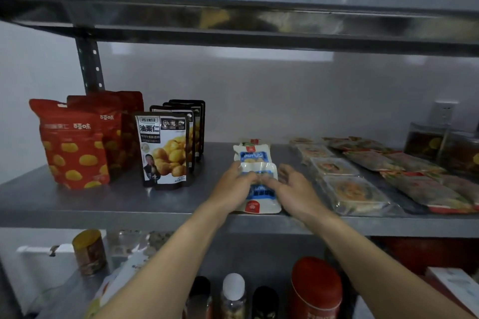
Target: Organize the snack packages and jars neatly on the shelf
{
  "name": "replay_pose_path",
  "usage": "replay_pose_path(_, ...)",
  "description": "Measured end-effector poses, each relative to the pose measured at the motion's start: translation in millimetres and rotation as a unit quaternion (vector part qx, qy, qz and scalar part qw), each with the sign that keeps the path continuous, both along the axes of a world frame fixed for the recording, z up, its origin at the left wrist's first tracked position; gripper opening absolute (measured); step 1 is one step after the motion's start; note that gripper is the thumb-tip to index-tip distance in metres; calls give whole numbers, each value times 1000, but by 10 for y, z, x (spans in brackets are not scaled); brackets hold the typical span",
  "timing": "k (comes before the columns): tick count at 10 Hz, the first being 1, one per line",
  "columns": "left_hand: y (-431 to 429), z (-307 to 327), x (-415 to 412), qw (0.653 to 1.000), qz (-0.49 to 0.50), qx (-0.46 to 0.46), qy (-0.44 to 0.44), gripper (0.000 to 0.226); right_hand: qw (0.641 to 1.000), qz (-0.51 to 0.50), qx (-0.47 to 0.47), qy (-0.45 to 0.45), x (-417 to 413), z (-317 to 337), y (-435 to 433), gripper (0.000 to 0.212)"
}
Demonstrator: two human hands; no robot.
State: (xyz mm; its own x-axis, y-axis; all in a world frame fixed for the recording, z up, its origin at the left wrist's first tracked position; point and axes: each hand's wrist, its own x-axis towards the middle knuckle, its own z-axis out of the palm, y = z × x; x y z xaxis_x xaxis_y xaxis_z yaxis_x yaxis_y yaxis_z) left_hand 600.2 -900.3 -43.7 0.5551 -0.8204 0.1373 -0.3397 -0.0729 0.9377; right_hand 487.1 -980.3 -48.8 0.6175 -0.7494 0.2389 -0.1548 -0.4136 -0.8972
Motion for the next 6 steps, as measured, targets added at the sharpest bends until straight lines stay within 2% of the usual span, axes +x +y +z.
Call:
replay_pose_path(3,-14,-40,12,1000,4,-15,7,18,1000,18,-10,-18,43,-73,-71,19)
replay_pose_path(4,11,-31,-14,999,22,-9,-28,20,999,24,-14,-21,16,-21,-22,27)
replay_pose_path(5,97,-4,-39,997,37,-38,-56,28,998,28,-48,-20,-46,13,39,33)
replay_pose_path(6,270,49,-80,988,71,-48,-129,40,989,2,-141,-34,-70,79,154,36)
